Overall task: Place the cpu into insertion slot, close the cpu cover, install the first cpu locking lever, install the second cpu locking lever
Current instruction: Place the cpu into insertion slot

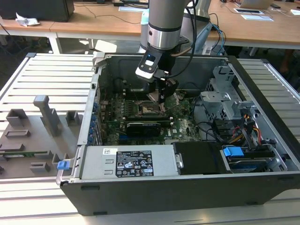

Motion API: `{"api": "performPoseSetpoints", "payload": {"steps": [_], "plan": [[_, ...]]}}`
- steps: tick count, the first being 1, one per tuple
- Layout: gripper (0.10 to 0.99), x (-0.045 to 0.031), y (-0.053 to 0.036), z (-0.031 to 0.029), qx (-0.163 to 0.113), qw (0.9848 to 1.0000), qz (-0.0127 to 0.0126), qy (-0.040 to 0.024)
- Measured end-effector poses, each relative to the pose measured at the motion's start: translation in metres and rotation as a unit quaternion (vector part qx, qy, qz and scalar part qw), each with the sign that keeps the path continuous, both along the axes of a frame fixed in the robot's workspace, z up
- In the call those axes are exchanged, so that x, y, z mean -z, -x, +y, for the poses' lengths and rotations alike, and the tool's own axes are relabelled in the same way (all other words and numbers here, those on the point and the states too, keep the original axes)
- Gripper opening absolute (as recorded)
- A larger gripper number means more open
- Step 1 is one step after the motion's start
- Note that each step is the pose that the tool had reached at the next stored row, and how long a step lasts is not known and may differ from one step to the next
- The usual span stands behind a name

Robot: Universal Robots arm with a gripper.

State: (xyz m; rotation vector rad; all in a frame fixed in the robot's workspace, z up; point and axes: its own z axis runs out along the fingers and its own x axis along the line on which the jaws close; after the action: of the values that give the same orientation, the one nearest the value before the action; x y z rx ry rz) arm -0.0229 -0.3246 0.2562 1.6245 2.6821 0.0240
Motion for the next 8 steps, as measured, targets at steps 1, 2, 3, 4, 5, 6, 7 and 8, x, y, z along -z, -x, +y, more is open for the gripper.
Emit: {"api": "performPoseSetpoints", "payload": {"steps": [1, 2, 3, 4, 5, 6, 7, 8], "plan": [[0.541, 0.0000, 0.0000, 0.0000, 0.006, 1.0000, 0.0000, 0.0004], [0.541, 0.0000, 0.0000, 0.0000, 0.009, 1.0000, 0.0000, 0.0007], [0.541, 0.0000, 0.0000, 0.0000, 0.012, 0.9999, 0.0000, 0.0008], [0.541, 0.0001, 0.0000, 0.0000, 0.017, 0.9999, 0.0000, 0.0011], [0.541, 0.0001, 0.0000, 0.0000, 0.020, 0.9998, 0.0000, 0.0013], [0.541, 0.0001, 0.0000, 0.0000, 0.023, 0.9997, 0.0000, 0.0016], [0.541, 0.0001, 0.0000, 0.0000, 0.029, 0.9996, 0.0000, 0.0019], [0.541, 0.0001, 0.0000, 0.0000, 0.033, 0.9995, 0.0000, 0.0022]]}}
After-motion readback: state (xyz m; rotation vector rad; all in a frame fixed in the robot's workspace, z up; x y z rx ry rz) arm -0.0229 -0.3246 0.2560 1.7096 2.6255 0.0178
